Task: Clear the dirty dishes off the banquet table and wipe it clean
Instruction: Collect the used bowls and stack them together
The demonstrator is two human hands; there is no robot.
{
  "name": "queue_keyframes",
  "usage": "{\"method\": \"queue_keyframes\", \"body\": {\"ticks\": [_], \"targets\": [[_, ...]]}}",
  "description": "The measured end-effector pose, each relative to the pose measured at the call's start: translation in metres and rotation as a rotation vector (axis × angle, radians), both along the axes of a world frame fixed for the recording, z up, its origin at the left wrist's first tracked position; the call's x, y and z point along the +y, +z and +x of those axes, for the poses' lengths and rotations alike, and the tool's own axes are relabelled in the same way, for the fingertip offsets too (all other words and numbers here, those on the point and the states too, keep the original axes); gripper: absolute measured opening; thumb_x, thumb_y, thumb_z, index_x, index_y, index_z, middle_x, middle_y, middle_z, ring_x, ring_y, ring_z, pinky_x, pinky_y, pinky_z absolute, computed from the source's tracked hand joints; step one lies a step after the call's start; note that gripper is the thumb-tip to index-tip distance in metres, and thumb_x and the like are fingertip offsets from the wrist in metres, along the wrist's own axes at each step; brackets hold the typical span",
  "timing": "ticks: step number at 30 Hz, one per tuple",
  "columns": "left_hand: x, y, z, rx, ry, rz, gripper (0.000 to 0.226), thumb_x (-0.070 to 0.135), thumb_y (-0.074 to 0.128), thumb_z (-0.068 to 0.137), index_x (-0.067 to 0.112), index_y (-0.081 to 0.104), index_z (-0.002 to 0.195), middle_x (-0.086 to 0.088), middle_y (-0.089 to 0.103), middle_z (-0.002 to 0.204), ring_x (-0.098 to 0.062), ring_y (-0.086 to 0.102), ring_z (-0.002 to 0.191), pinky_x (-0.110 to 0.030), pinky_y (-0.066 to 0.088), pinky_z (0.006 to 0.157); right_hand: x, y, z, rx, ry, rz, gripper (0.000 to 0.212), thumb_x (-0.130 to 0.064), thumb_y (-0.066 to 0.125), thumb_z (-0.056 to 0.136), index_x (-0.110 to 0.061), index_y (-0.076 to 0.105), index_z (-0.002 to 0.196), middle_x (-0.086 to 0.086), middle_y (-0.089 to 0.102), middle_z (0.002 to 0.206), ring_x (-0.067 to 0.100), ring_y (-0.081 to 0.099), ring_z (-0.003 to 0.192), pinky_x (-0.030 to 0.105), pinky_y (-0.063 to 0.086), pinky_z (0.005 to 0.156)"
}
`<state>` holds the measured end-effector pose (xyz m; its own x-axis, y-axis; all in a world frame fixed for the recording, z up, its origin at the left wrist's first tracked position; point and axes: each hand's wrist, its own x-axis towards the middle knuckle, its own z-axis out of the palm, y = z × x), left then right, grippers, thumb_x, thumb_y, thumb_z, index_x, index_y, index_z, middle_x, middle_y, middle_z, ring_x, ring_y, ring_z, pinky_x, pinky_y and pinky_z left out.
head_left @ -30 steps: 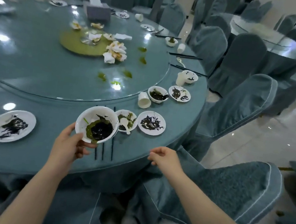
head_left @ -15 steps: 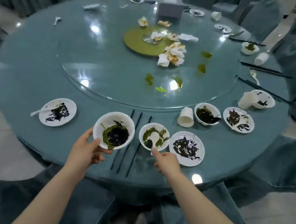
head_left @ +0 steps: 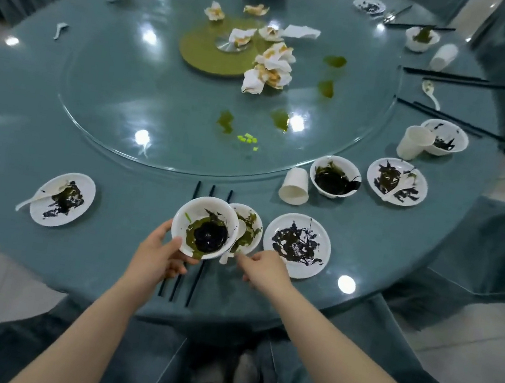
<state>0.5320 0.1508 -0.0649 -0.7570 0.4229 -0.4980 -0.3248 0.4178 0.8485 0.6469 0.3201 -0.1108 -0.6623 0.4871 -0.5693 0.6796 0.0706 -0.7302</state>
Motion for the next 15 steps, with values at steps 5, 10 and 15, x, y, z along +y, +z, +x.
{"method": "queue_keyframes", "body": {"ticks": [5, 10, 15], "targets": [[-0.005, 0.002, -0.010, -0.014, 0.081, 0.044, 0.033, 0.016, 0.041, 0.100, 0.033, 0.044, 0.128, -0.020, 0.072, 0.077, -0.014, 0.050, 0.044, -0.022, 0.042, 0.044, -0.017, -0.001, -0.022, 0.031, -0.002, -0.072, 0.031, -0.046, 0.059, 0.083, -0.021, 0.066, 0.067, -0.004, 0.068, 0.059, 0.009, 0.062, 0.055, 0.030, 0.054, 0.067], [-0.012, 0.003, -0.027, -0.024, 0.086, 0.066, 0.031, 0.017, 0.041, 0.100, 0.037, 0.046, 0.122, -0.018, 0.072, 0.076, -0.014, 0.051, 0.044, -0.020, 0.042, 0.043, -0.022, 0.002, -0.028, -0.015, -0.013, -0.064, 0.021, -0.026, 0.062, 0.077, -0.017, 0.067, 0.059, -0.006, 0.065, 0.052, 0.007, 0.057, 0.050, 0.032, 0.055, 0.070], [-0.005, 0.001, -0.043, -0.055, 0.038, 0.069, 0.032, 0.015, 0.040, 0.100, 0.036, 0.043, 0.124, -0.016, 0.072, 0.073, -0.014, 0.051, 0.043, -0.021, 0.042, 0.043, -0.021, 0.007, -0.026, -0.056, -0.125, -0.058, 0.024, -0.022, 0.063, 0.077, -0.019, 0.064, 0.053, -0.009, 0.057, 0.039, 0.004, 0.051, 0.038, 0.017, 0.046, 0.050]]}}
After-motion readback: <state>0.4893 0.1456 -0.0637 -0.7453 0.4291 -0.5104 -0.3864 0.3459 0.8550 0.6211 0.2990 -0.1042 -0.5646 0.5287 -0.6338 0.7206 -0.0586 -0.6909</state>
